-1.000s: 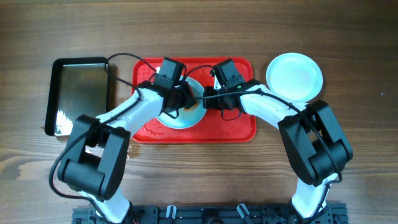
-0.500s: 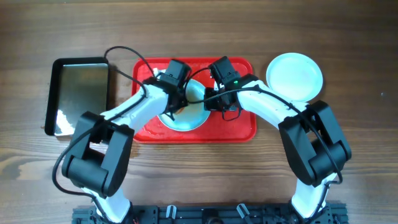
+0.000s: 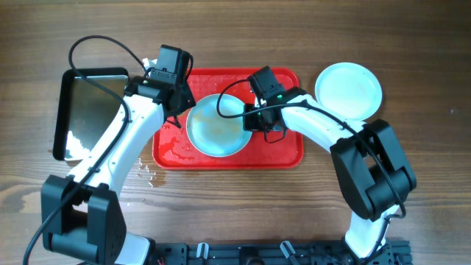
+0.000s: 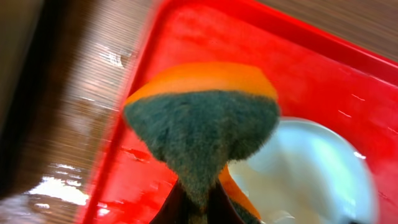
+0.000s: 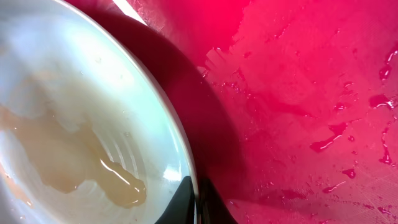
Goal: Clean dirty plates on tray and stack at the side
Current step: 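Scrub the last plate with the sponge in the left gripper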
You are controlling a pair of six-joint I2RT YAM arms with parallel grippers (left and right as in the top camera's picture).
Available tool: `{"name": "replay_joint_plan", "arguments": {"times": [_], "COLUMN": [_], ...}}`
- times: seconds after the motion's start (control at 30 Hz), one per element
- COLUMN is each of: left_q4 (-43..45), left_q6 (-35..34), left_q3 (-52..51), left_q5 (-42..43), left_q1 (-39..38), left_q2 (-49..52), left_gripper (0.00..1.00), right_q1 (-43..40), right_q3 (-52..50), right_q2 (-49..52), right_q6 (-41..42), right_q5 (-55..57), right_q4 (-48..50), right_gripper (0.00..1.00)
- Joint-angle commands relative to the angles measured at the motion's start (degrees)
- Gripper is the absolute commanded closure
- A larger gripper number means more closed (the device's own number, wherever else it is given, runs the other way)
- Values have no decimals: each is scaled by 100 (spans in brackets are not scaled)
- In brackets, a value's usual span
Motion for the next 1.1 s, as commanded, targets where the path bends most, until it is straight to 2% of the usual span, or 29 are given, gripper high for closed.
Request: {"name": "replay_joint_plan", "arguments": {"times": [0.0,0.17,0.3,0.4,0.6,0.7,0.87,0.97,1.0,1.07], "left_q4": [83,638,791,334,-129,9,420,358,295,297], "left_q6": [68,66,63,66,66,66,35,-579,-890,-890], "left_q3": [-157,-511,-520,-520,-518,-518,-393,-33,35,35], "left_q5": [1690,2653,2643,1567,-1408,-2411,-3633,-3753,-3547,-2420], "left_q1": [-17,-437,-905,-973,-970,-970,-970,-966,-938,-782], "left_q2": [179,719,1274,1419,1416,1416,1414,1165,894,337], "left_gripper": [96,96,96,96,96,96,96,96,96,96], "right_q1": [-72,-72,-72,-72,-72,-72,-87,-90,-90,-90], "right_q3": [-173,-173,-173,-173,-173,-173,-173,-129,-7,361], "right_q2": [273,273,273,273,273,273,273,269,249,105], "right_q6": [-83,-83,-103,-103,-149,-142,-138,-127,-122,-133], "right_q5": [564,474,476,479,634,686,831,1027,1355,2310], "right_q4": [-157,-162,-212,-203,-321,-330,-374,-433,-612,-1132], "right_gripper": [96,96,96,96,96,96,96,96,96,96]}}
